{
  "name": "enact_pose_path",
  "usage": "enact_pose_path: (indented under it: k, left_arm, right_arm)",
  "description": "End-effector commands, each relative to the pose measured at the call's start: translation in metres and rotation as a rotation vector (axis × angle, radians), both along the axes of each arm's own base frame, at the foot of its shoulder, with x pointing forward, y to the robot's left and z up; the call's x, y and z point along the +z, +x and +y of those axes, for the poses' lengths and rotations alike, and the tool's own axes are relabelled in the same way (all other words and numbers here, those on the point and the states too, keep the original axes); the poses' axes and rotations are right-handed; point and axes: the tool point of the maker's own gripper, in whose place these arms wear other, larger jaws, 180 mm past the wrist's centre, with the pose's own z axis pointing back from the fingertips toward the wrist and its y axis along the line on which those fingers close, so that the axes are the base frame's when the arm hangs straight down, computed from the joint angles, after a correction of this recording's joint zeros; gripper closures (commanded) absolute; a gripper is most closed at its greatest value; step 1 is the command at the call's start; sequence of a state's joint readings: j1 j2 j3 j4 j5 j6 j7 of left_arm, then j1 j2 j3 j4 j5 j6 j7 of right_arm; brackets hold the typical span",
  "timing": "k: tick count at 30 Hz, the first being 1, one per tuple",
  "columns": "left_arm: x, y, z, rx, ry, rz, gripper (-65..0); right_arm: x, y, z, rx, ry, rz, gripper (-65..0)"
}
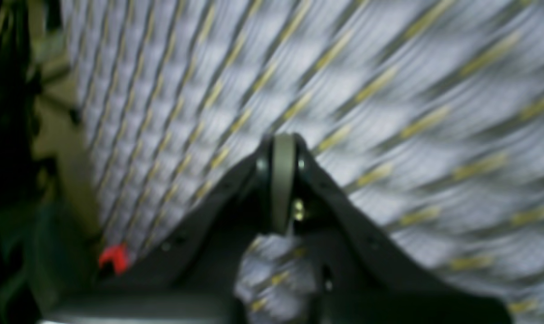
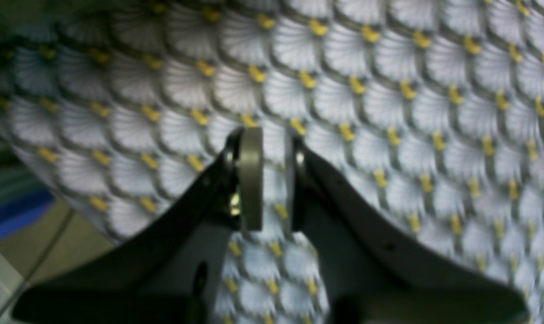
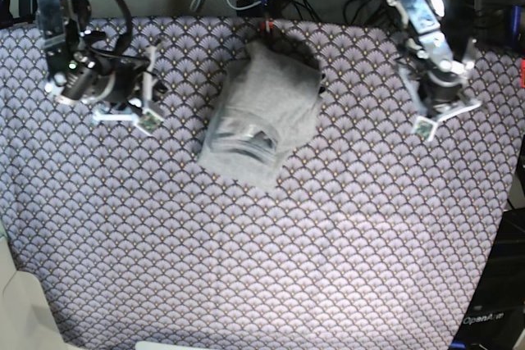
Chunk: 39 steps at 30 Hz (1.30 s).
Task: Fold the T-shirt properly
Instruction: 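Release the bundle and lift the left gripper away, then press the top of the folded bundle flat with the left gripper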
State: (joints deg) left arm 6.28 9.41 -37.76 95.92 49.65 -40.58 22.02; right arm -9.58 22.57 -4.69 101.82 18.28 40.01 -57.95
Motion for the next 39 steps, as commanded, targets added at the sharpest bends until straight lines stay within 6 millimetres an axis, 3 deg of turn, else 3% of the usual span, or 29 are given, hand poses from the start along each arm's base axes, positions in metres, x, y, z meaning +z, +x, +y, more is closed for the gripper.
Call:
enact_pose_path:
  k: [1, 8, 17, 20, 27, 30, 35, 39]
  left_arm:
    - [0.010, 0.009, -0.004, -0.029, 0.025, -0.031, 0.0]
    - [-0.007, 0.007, -0.069, -0.243, 0.039, 0.038, 0.0]
    - [-0.030, -0.031, -0.152, -0.471, -0.005, 0.139, 0.0]
    - [-0.028, -0.035, -0.178, -0.540, -0.023, 0.134, 0.0]
    - [-0.002, -0.036, -0.223, -0.650, 0.016, 0.109, 0.0]
    - [0.009, -0.029, -0.231, -0.664, 0.050, 0.095, 0.0]
    - [0.015, -0.019, -0.226, -0.648, 0.078, 0.087, 0.0]
    - [0.020, -0.014, -0.206, -0.591, 0.097, 0.077, 0.0]
  right_arm:
    - [0.009, 0.008, -0.005, -0.012, 0.009, -0.036, -6.9]
    - [0.012, 0.007, -0.031, -0.066, -0.025, -0.040, -6.9]
    - [0.012, 0.007, -0.034, -0.065, -0.031, -0.039, -6.9]
    - [0.012, 0.007, -0.034, -0.065, -0.031, -0.039, -6.9]
    - [0.011, 0.006, -0.031, -0.062, -0.027, -0.036, -6.9]
    - [0.010, 0.005, -0.031, -0.062, -0.026, -0.034, -6.9]
    - [0.008, 0.001, -0.032, -0.066, -0.027, -0.024, -6.9]
    - [0.007, -0.001, -0.032, -0.065, -0.029, -0.021, -6.9]
